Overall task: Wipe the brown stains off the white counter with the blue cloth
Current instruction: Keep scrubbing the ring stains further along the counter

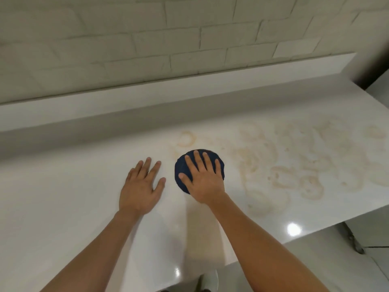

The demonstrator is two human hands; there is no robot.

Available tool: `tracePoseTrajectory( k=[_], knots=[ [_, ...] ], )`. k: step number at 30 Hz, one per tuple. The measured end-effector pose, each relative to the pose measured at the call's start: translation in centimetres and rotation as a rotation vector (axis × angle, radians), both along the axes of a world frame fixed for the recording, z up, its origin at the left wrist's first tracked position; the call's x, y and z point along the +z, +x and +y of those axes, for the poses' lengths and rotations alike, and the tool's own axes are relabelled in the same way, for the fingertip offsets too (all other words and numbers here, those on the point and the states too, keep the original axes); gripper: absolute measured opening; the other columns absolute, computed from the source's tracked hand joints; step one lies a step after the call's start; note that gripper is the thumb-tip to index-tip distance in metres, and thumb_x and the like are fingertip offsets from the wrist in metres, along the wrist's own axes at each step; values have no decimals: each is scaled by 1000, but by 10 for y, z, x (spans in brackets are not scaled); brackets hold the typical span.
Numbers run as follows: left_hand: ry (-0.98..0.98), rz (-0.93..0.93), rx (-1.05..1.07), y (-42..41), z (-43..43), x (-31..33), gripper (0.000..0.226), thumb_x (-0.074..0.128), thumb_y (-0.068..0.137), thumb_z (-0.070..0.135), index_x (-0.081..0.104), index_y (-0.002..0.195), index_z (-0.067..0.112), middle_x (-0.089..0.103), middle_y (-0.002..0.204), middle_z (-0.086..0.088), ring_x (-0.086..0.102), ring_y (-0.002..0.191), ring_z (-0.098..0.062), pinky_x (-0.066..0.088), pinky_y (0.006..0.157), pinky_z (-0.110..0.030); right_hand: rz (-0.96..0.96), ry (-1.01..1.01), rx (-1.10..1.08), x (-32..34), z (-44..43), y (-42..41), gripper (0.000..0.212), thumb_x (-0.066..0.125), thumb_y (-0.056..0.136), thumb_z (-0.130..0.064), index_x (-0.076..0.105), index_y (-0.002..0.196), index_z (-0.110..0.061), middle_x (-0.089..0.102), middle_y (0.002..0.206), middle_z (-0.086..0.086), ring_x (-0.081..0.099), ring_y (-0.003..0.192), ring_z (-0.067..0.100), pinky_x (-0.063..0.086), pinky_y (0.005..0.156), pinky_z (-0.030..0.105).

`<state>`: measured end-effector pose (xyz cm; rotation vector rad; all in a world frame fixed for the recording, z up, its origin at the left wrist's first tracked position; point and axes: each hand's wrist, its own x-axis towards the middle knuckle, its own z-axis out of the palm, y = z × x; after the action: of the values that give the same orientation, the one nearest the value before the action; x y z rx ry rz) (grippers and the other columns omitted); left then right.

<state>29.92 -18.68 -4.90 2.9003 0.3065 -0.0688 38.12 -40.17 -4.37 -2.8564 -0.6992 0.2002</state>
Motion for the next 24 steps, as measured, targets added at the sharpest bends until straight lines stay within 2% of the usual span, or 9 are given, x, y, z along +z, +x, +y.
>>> tracePoseTrajectory(
  k=[5,8,12,14,18,24],
  knots=[
    [39,-40,-50,13,10,2,64,15,101,59,23,160,35,13,169,1,8,155,-21,9,125,-40,-29,18,-3,-3,-11,-38,68,8,98,-71,5,158,-39,3,168,-6,-1,154,22,-5,121,52],
    [32,-16,-87,30,24,6,64,14,102,57,17,161,33,8,170,0,3,156,-21,3,125,-39,-30,20,-46,-5,-17,-54,67,9,98,-72,5,157,-41,3,168,-7,-1,154,20,-3,122,51],
    [30,2,-125,37,29,2,67,5,101,60,8,162,34,2,170,1,-1,156,-20,-1,126,-39,11,7,-129,0,-23,-40,69,5,93,-78,-3,155,-47,-7,166,-14,-7,153,16,-7,122,48],
    [25,5,-124,36,29,2,68,1,99,61,5,162,34,-1,170,2,-3,156,-19,-2,126,-39,33,-28,-202,4,-22,-21,72,2,91,-79,-5,155,-47,-9,166,-13,-8,153,18,-6,121,49],
    [7,-9,-135,36,25,7,68,3,100,60,8,162,32,2,170,1,-1,156,-20,-1,126,-40,108,-87,-277,10,-3,9,70,8,95,-73,-10,156,-42,-12,167,-7,-12,153,23,-7,120,55],
    [-21,-34,-135,33,28,10,64,13,103,57,15,162,31,8,170,0,3,156,-21,3,126,-41,86,-74,-121,10,41,-9,67,3,94,-73,-12,154,-46,-15,166,-8,-15,152,22,-10,120,53]
  ],
)
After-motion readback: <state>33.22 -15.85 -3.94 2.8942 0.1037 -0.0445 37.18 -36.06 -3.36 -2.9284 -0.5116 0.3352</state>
